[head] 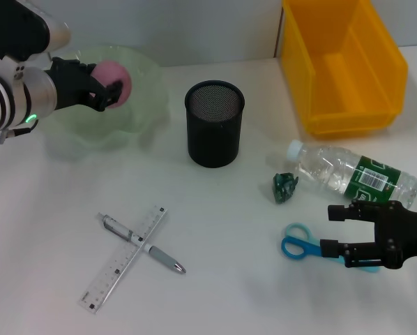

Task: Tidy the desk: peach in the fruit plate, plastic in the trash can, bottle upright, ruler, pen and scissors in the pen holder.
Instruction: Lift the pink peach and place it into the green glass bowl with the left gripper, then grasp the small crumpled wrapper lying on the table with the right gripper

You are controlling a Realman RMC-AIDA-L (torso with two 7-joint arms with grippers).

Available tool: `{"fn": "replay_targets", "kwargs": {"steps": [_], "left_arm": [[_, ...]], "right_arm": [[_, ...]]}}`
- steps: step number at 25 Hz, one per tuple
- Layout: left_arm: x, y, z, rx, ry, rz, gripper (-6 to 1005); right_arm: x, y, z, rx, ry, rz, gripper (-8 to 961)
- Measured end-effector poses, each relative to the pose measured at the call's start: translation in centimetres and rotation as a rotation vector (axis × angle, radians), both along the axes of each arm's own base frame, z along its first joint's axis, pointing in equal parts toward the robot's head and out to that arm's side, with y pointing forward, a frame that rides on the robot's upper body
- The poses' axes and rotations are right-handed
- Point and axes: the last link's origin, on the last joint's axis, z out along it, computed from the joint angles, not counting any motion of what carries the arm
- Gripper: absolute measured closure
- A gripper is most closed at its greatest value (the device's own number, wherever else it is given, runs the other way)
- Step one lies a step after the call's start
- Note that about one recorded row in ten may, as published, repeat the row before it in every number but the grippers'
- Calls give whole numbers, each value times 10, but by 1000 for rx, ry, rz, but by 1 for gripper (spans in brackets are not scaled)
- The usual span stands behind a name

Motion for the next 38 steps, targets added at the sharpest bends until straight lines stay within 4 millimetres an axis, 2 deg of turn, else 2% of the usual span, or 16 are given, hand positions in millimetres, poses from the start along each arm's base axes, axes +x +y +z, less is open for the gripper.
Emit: {"fn": "replay_targets", "kwargs": {"steps": [6,11,17,22,29,34,36,38], "left_arm": [[1,-2,-2,-17,-8,3,487],[0,-3,-1,-25,-17,10,282],[4,-5,7,-46,-63,22,176],[10,-16,18,-169,-175,40,179],[16,-47,38,-434,-331,22,184],[8,-72,46,-587,-359,29,184],[8,-72,46,-587,-359,29,184],[-1,-90,47,-660,-381,3,184]], "right_arm": [[0,0,0,0,0,2,120],[0,0,0,1,-1,3,120],[0,-1,0,2,-2,3,120],[0,-1,0,2,-2,4,120],[1,-1,3,2,-5,9,120],[2,-1,5,2,-8,7,120],[2,-1,5,2,-9,5,120],[3,-1,6,2,-11,5,119]]}}
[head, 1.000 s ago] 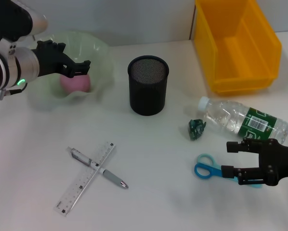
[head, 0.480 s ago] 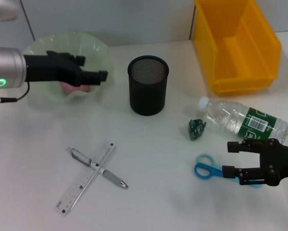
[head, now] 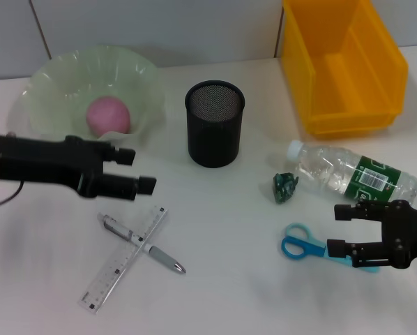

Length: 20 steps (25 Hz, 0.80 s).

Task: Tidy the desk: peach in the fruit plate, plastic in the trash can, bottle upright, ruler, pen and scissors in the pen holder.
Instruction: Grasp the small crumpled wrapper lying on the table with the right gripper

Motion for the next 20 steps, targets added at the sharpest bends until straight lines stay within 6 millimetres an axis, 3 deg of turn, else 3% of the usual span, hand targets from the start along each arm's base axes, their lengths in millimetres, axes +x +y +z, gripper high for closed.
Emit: {"fn": "replay_targets", "kwargs": {"steps": [3,12,20], "left_arm": [[-10,-19,-3,8,-73,-80,184],[-43,-47,-26,43,-128,-187,184],[-52,-51,-28,122,-166,-202,184]], "right_arm": [[1,0,2,2,-4,0,119],[2,1,4,4,-8,-2,119],[4,0,3,6,-8,-13,119]]}}
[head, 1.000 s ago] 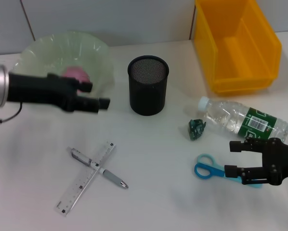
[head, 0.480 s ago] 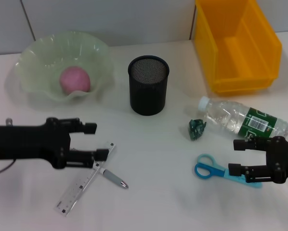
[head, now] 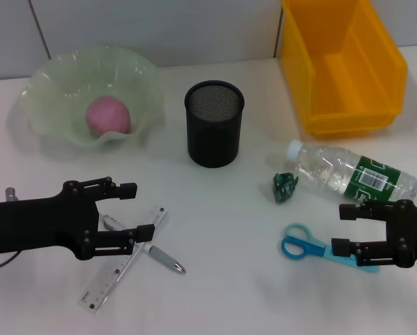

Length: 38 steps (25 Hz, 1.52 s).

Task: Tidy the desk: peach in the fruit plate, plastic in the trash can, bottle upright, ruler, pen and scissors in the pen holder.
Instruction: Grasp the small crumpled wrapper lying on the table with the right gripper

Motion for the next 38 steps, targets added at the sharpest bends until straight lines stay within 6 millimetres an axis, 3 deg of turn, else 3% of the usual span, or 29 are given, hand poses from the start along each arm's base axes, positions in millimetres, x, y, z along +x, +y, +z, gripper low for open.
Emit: {"fn": "replay_targets", "kwargs": {"steps": [9,16,22,31,38], "left_arm": [[-3,2,-1,9,24,10,185],[-2,4,0,8,29,2,185],[-2,5,-1,-1,42,8,185],[-1,6,-3,-8,41,31,185],[0,7,-2,-14,38,44,185]], "right_arm": [[-6,9,8,57,-2,26,119],[-31,41,33,92,-58,70,119],[-58,75,40,3,-242,72,120],[-104,117,15,-121,-512,154,120],[-117,128,-2,-162,-631,198,120]]}}
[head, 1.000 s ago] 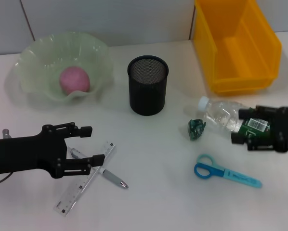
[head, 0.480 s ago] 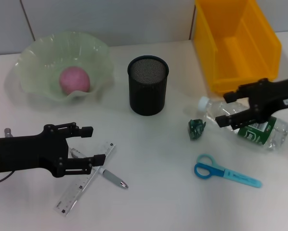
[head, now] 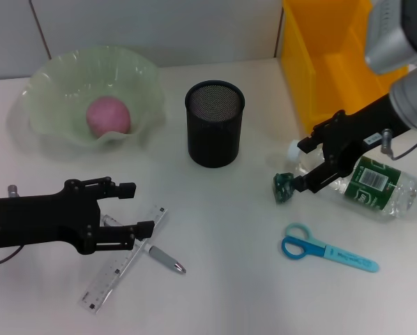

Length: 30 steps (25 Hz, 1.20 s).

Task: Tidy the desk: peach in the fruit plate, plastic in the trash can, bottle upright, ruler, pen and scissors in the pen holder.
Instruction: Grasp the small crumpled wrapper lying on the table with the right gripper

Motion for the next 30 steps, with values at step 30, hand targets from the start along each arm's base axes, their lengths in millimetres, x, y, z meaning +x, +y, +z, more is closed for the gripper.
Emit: {"fn": "replay_targets", "kwargs": {"steps": [30], "left_arm": [[-1,-2,-1,-8,-12,18,185]], "right_arm": [[2,11,-60,-23,-172,89,127]]}}
